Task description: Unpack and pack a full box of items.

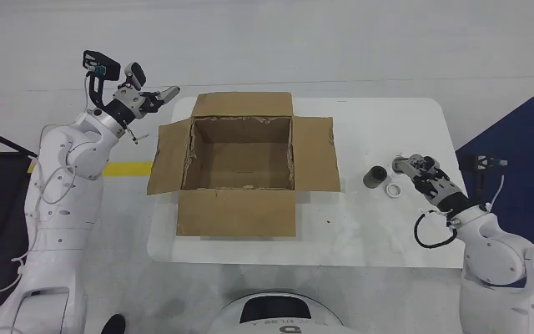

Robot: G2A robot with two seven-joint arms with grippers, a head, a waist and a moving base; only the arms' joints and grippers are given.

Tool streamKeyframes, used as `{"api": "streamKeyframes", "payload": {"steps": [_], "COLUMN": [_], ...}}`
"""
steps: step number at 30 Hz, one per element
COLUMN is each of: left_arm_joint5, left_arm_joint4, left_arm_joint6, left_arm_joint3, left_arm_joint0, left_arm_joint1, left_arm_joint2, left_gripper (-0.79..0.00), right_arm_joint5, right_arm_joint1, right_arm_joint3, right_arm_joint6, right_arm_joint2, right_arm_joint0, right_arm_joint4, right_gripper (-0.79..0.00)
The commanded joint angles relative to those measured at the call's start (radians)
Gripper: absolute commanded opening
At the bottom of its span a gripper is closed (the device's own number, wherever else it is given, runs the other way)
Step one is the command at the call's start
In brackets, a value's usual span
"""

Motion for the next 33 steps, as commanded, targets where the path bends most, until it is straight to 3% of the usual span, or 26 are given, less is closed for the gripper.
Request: {"api": "streamKeyframes", "payload": {"steps": [1,33], "left_arm_joint5": [0.000,0.000], "left_arm_joint4": [0.000,0.000], "left_arm_joint6": [0.000,0.000], "left_arm_joint3": [0.000,0.000], "left_arm_joint0": [0.000,0.000], "left_arm_joint1": [0.000,0.000], "left_arm_joint2": [0.000,0.000], "left_gripper": [0.000,0.000], "right_arm_joint5": [-0.013,-0.010], "right_arm_joint1": [0.000,0.001], "right_arm_joint3": [-0.032,-0.044], "right_arm_joint6": [0.004,0.003], "right_arm_joint2": [-0.038,-0.048], "right_arm_joint0": [-0.010,-0.014], "right_arm_joint4": [-0.009,-0.030], "right_gripper": [-0.785,-0.785]}}
